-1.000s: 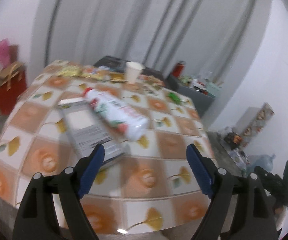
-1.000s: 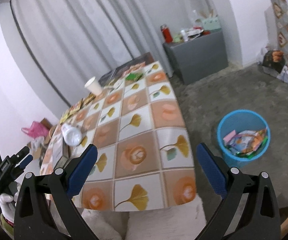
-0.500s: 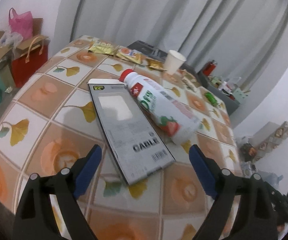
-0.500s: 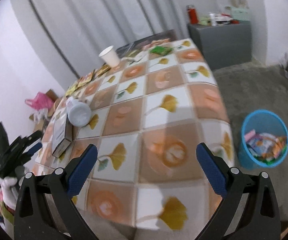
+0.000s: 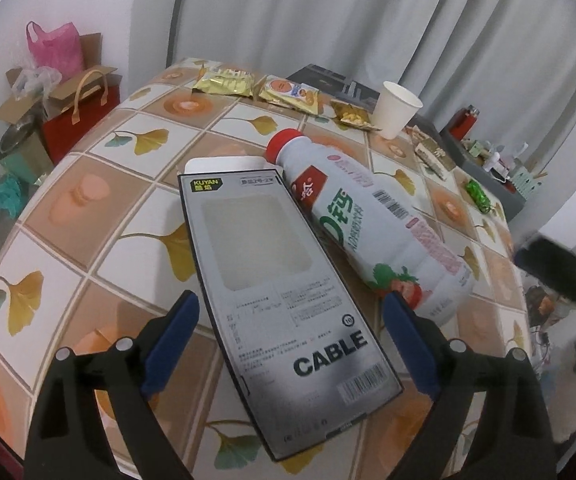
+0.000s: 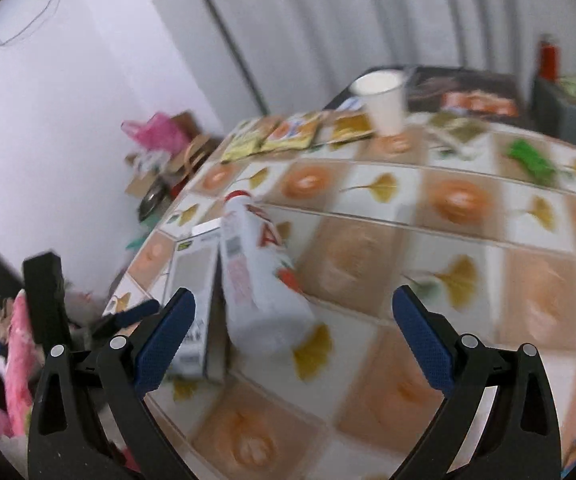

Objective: Collect trash
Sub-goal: 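Grasp the white CABLE box with the left tool while the right tool grasps the white drink bottle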

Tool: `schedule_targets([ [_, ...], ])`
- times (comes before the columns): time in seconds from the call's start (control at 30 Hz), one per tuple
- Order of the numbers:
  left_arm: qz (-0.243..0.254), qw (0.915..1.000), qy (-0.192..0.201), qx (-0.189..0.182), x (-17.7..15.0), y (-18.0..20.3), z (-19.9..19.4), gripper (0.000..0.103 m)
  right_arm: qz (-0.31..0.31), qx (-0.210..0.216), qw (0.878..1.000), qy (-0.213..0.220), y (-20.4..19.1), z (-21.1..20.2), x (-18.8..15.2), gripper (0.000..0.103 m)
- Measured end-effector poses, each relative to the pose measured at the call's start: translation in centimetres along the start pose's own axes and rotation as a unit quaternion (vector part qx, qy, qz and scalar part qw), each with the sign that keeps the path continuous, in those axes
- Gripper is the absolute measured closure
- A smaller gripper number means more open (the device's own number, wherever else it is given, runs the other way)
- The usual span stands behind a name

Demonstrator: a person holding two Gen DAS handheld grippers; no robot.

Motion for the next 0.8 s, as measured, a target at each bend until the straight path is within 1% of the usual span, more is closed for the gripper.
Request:
schedule_targets([
  [0.03, 0.0, 1.0, -0.003, 0.002, 0.0, 0.0, 0.2, 0.012, -0.004, 0.016, 1.0, -0.02, -0.4, 1.4, 0.8, 0.008],
  [0.1, 0.001, 0.9999, -0.007, 0.01, 0.1, 0.0, 0.6, 0.012, -0.005, 0.031, 0.998, -0.048, -1.0, 3.4, 1.7, 0.008],
  [0.13, 0.0, 0.9999, -0.009, 0.01, 0.1, 0.0, 0.8, 0.012, -0.011, 0.04, 0.997, -0.07, -1.5, 4.7, 2.1, 0.008],
  [0.17, -0.001, 0.9999, -0.012, 0.009, 0.1, -0.1, 1.0, 0.012, -0.012, 0.044, 0.995, -0.087, -1.8, 5.9, 2.4, 0.008],
  [0.23, -0.001, 0.9998, -0.019, 0.011, 0.0, -0.2, 1.4, 0.012, -0.017, 0.035, 0.993, -0.11, -2.2, 7.4, 2.7, 0.01],
  [0.33, -0.002, 0.9996, -0.025, 0.011, 0.0, -0.2, 1.8, 0.012, -0.028, 0.026, 0.988, -0.151, -2.3, 9.4, 2.6, 0.019],
  [0.43, 0.0, 0.9995, -0.026, 0.017, 0.0, -0.3, 2.3, 0.012, -0.023, 0.024, 0.982, -0.186, -1.9, 10.5, 2.0, 0.035],
  [0.47, 0.001, 0.9995, -0.026, 0.019, 0.0, -0.2, 2.4, 0.012, -0.019, 0.032, 0.981, -0.193, -1.8, 10.5, 1.7, 0.04],
  [0.5, 0.002, 0.9995, -0.026, 0.018, 0.1, -0.2, 2.5, 0.012, -0.013, 0.045, 0.98, -0.196, -1.6, 10.4, 1.3, 0.04],
  [0.53, 0.004, 0.9996, -0.024, 0.016, 0.1, -0.2, 2.6, 0.012, -0.012, 0.045, 0.98, -0.193, -1.5, 10.3, 1.4, 0.04],
  [0.63, 0.018, 0.9996, -0.016, 0.014, 0.1, -0.1, 2.6, 0.012, -0.002, 0.037, 0.983, -0.181, -0.5, 9.6, 1.2, 0.04],
  [0.7, 0.032, 0.9993, -0.011, 0.017, 0.1, 0.1, 2.4, 0.013, 0.015, 0.032, 0.984, -0.174, 0.4, 8.8, 0.9, 0.04],
  [0.8, 0.059, 0.9981, -0.002, 0.016, -0.1, 0.7, 2.1, 0.016, 0.049, 0.02, 0.987, -0.151, 2.6, 6.5, -0.5, 0.04],
])
Point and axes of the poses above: each gripper's, at about its wrist camera, not at the fingertips, and z roughly the way its jaws point, y to its right, x to its top, the point moved 2 cm from there along z, roughly the way its jaws point, and after that the axes turned 6 degrees about z, right-handed, at the moved point
